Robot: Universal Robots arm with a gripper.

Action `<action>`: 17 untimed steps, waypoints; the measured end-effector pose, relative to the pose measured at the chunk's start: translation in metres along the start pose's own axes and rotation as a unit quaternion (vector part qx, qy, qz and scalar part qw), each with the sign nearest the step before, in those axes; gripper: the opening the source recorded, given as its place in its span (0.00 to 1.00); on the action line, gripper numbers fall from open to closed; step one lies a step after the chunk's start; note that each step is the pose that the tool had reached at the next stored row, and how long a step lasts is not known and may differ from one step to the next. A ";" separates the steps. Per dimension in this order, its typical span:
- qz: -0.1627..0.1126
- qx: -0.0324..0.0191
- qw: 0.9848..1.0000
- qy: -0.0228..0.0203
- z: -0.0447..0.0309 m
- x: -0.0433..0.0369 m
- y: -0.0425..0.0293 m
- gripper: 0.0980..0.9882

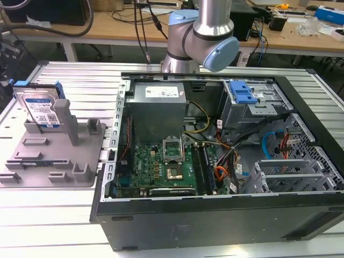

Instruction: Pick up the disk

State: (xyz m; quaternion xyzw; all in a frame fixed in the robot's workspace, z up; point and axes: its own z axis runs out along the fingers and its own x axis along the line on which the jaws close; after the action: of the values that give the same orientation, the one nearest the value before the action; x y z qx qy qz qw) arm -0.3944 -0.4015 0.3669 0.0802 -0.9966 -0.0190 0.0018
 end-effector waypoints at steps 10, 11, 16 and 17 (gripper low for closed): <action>-0.113 0.000 0.994 0.004 0.0007 0.0000 0.0000 0.01; -0.123 0.000 0.992 0.005 0.0007 0.0000 -0.0001 0.01; -0.175 0.000 0.985 0.007 0.0009 0.0000 0.0000 0.01; -0.184 0.000 0.983 0.007 0.0009 0.0000 -0.0001 0.01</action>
State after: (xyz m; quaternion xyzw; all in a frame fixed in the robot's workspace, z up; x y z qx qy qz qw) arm -0.3945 -0.4015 0.3661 0.2627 -0.9647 -0.0184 0.0053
